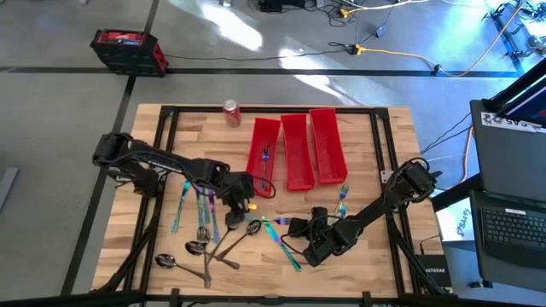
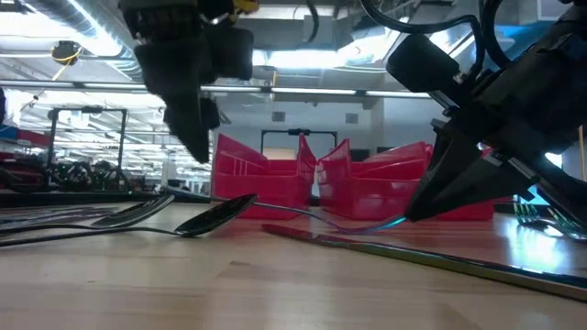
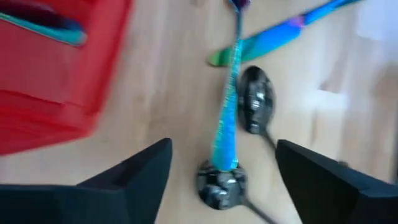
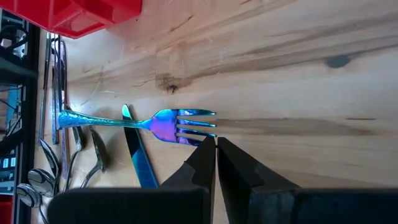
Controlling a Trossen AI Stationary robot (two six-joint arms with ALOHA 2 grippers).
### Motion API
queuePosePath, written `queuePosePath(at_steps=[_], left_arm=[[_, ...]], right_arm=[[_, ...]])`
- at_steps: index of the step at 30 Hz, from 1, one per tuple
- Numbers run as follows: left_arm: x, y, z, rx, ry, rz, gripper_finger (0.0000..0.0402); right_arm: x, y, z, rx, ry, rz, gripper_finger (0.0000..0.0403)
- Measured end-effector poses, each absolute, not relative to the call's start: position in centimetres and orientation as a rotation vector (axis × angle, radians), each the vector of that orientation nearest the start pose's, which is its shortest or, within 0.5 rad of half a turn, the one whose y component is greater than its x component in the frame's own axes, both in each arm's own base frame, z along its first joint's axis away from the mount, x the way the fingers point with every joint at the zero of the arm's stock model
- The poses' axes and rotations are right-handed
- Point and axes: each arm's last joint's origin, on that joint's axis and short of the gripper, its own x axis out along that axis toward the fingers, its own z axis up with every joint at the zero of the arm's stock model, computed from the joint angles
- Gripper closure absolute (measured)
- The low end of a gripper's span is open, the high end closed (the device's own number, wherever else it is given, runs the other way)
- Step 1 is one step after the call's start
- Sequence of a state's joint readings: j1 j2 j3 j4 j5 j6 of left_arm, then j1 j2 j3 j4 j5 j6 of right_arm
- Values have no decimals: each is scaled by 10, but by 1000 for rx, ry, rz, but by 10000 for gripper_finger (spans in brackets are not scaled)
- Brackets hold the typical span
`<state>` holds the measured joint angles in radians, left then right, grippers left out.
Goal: Sort silverware
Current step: Put the purple fork into the left red bin
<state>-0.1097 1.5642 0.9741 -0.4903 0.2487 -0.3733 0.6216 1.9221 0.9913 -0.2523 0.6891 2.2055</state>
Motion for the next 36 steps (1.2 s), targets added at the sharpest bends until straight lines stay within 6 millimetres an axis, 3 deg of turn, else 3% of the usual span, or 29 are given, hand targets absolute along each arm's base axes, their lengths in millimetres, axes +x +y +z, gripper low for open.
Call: queuePosePath(at_steps=[6, 13, 24, 36], left_arm=[[293, -39, 177, -504, 1090, -168, 109], [294, -37, 173, -608, 1053, -176, 113], [286, -22, 149, -745, 1089, -105, 126], [293, -30, 146, -767, 1038, -151, 126]], right_arm=[[287, 183, 107, 1319, 392, -915, 403], [287, 183, 107, 1317, 391, -916, 403], [287, 182, 108, 1314, 383, -916, 403], [287, 182, 108, 1315, 382, -916, 403]])
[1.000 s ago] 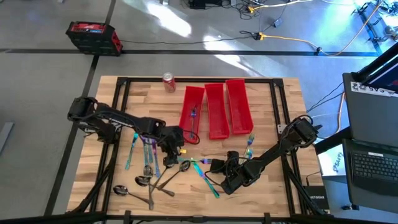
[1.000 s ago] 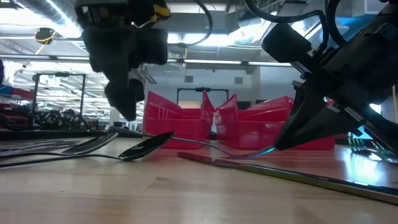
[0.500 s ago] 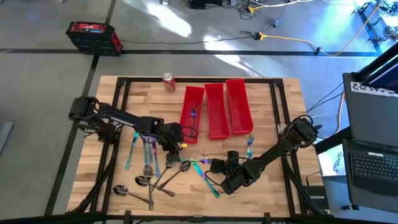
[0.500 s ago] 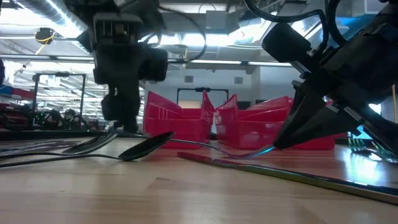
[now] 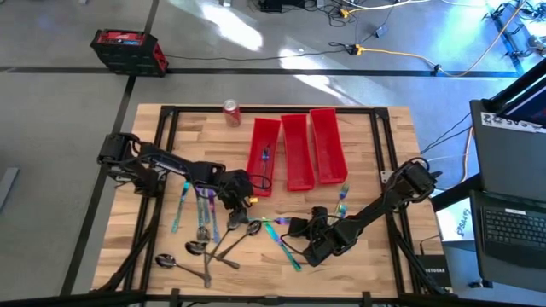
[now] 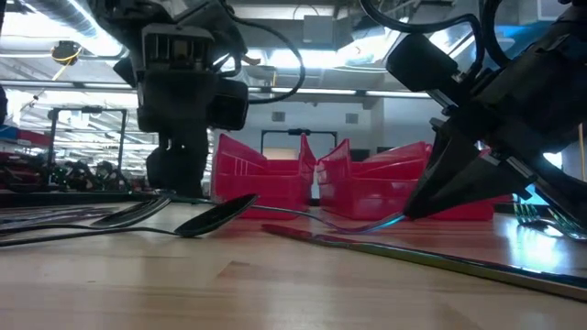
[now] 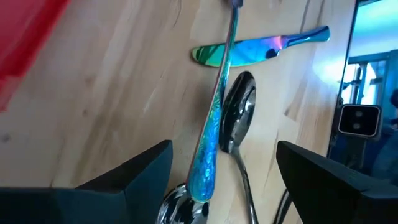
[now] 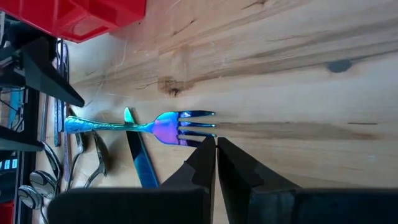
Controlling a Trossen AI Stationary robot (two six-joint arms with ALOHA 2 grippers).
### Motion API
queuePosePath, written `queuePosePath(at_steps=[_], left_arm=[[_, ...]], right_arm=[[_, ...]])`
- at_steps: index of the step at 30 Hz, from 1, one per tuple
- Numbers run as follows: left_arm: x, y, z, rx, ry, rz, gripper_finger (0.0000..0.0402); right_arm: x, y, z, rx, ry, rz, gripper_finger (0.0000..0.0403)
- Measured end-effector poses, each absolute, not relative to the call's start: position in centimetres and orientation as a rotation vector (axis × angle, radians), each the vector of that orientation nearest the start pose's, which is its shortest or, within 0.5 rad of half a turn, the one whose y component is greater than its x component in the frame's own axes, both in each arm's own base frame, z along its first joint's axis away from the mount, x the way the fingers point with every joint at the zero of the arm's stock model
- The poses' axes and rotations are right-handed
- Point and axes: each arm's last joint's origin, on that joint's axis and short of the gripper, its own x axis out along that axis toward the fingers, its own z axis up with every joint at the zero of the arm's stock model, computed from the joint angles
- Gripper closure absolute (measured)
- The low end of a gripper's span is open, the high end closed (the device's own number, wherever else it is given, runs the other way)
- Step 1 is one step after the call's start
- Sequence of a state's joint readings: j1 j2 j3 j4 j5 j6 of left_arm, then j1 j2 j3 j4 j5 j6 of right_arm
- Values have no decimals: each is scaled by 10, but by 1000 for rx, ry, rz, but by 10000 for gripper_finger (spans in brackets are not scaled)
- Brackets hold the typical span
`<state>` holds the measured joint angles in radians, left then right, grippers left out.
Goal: Sort silverware
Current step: Put the purple fork into the left red bin
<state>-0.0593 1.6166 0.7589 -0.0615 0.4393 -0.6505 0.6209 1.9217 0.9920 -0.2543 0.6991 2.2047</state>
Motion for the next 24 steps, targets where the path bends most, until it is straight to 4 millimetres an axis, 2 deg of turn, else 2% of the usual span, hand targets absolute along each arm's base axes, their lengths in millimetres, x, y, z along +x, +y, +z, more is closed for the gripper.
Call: queuePosePath(at_steps=[7, 14, 17, 24], left_arm=[[295, -38, 130, -781, 1109, -146, 126], [297, -41, 128, -786, 1108, -145, 133], [297, -41, 127, -797, 1108, -137, 167], [297, -40, 126, -794, 1107, -132, 275]], right_arm=[[287, 182, 108, 1315, 382, -916, 403], [287, 182, 108, 1314, 376, -915, 403], [287, 182, 108, 1314, 375, -915, 403], [287, 182, 108, 1317, 374, -910, 403]])
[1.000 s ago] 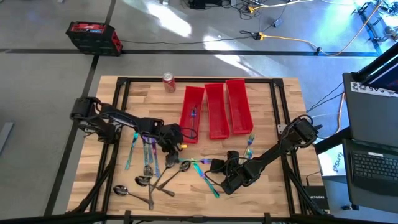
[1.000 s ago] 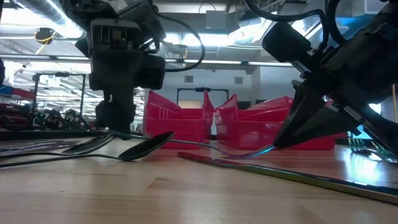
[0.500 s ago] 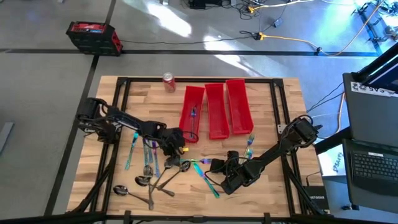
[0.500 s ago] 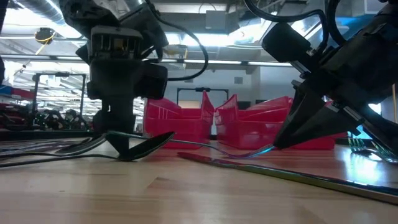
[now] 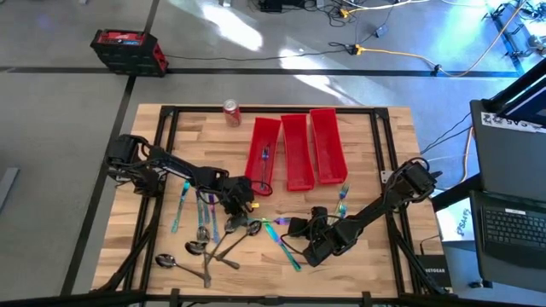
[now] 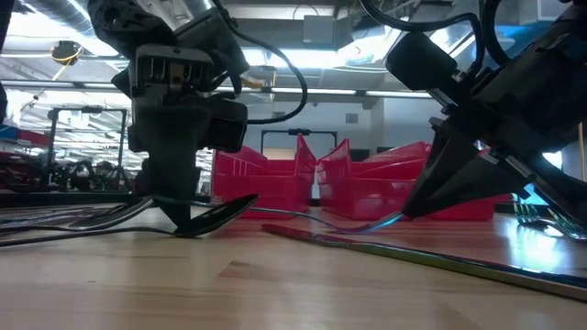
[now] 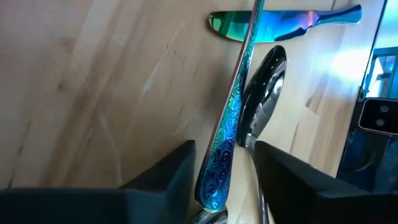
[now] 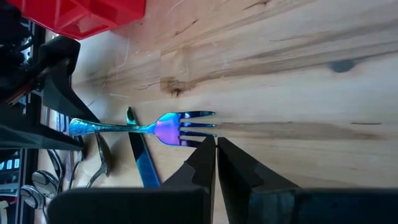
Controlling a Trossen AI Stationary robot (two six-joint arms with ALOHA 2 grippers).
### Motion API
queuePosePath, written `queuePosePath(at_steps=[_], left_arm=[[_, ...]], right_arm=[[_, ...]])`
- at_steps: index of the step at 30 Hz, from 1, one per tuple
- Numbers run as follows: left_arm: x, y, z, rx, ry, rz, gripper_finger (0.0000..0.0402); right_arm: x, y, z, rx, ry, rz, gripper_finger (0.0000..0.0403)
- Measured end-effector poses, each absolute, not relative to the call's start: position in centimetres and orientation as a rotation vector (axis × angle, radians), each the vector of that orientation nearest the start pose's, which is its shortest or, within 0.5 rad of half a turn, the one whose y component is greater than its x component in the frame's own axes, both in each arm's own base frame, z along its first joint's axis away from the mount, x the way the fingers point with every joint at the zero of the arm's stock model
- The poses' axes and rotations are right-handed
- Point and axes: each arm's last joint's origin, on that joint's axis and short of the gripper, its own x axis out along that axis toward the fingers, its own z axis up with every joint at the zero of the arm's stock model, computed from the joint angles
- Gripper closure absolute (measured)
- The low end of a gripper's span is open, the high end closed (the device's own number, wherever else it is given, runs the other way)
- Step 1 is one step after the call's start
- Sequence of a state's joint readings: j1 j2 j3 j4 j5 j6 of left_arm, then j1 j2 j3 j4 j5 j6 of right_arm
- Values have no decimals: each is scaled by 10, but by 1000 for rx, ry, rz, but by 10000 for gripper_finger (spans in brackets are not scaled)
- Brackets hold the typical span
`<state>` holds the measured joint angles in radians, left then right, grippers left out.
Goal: Sort silverware
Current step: Put the purple fork into the left red bin
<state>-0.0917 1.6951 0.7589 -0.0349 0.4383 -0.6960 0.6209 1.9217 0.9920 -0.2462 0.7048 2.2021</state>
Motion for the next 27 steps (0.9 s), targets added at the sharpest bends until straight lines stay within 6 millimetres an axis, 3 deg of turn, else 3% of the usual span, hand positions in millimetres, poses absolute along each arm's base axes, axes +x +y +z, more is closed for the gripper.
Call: queuePosePath(at_steps=[4, 9, 27], left_arm=[[298, -39, 127, -791, 1096, -128, 323], [299, -39, 127, -786, 1084, -137, 351], [299, -41, 128, -772, 1084, -162, 365]], right_arm=[[287, 183, 108, 1318, 374, -909, 403], [288, 183, 108, 1313, 374, -906, 403], [288, 183, 108, 1311, 370, -905, 403]])
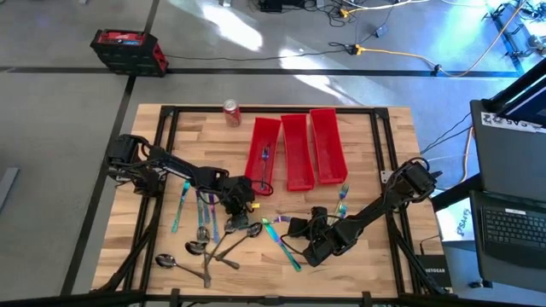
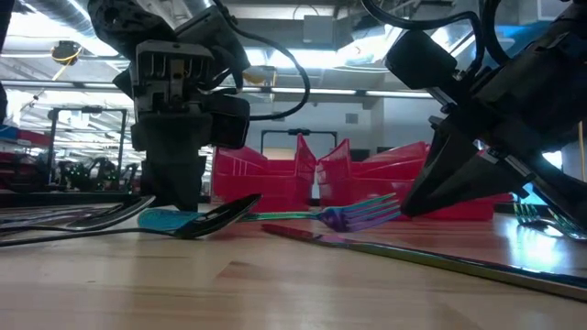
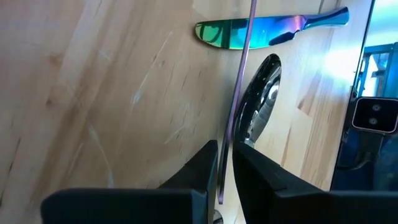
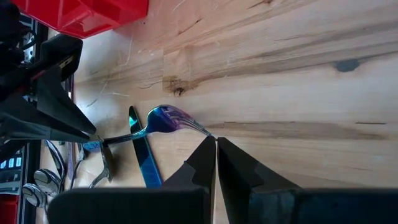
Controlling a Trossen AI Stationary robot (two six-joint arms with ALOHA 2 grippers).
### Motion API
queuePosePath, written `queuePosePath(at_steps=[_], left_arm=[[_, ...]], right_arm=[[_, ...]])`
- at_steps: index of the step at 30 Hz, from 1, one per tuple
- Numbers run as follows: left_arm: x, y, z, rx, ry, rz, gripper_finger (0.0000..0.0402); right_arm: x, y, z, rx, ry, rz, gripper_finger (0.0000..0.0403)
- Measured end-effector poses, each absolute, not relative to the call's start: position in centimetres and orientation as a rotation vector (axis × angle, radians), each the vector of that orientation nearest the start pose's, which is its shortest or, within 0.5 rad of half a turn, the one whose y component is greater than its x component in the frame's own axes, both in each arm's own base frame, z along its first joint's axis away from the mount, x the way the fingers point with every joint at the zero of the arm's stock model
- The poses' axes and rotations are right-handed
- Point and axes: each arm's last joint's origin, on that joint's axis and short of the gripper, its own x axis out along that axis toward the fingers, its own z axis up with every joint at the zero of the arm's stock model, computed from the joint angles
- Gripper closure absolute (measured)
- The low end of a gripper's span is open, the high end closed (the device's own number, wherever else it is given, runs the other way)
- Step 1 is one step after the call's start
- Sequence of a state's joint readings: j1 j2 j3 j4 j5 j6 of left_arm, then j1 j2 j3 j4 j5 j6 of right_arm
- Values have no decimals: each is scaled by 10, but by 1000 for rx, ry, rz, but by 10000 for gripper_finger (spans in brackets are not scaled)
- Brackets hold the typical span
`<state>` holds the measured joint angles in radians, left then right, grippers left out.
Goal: Sort silverware
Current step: Put the purple fork into the left red bin
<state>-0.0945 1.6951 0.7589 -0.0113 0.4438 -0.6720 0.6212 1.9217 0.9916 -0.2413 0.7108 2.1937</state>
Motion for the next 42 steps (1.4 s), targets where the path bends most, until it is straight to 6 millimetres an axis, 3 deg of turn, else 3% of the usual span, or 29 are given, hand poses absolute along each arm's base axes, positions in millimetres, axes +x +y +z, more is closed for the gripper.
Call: queuePosePath(at_steps=[8, 23, 36, 42], left_arm=[[299, -43, 128, -792, 1085, -141, 345], [298, -52, 128, -714, 1068, -135, 214], [297, -64, 128, -614, 1046, -128, 206], [299, -73, 117, -615, 1067, -122, 206]], right_arm=[[288, 183, 108, 1311, 369, -905, 403], [288, 182, 108, 1307, 367, -906, 403], [288, 182, 108, 1301, 358, -906, 403], [288, 182, 109, 1298, 349, -906, 403]])
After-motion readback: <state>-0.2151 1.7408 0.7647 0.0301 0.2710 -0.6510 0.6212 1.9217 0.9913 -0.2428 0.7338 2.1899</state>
